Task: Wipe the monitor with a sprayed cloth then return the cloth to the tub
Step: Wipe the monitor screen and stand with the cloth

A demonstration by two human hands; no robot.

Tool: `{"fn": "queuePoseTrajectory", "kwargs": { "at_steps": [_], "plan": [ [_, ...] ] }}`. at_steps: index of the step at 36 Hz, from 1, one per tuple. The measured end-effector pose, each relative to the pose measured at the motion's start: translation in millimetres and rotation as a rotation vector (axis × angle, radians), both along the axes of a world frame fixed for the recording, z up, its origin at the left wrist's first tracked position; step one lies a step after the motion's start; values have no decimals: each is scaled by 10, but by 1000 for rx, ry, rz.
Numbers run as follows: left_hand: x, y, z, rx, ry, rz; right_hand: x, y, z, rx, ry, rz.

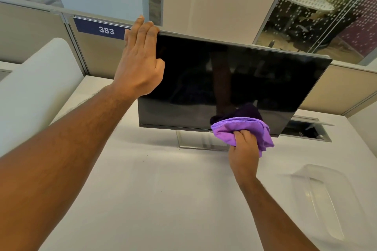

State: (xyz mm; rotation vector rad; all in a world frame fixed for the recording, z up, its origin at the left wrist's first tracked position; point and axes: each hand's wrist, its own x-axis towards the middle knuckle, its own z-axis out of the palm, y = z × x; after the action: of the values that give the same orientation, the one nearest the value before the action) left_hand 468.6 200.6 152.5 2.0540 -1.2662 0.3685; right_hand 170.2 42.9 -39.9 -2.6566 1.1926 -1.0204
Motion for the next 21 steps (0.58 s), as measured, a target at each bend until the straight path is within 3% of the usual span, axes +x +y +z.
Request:
{"fn": "queuePoseTrajectory", "kwargs": {
  "at_steps": [9,17,21],
  "plan": [
    [-13,8,-3,-3,4,13,748,648,10,-79,106,223],
    [-1,43,-3,15,-5,12,1622,1447,93,29,298,374],
    [14,27,-15,10,-8,16,1828,1599,-43,12,306,501]
  ]
}}
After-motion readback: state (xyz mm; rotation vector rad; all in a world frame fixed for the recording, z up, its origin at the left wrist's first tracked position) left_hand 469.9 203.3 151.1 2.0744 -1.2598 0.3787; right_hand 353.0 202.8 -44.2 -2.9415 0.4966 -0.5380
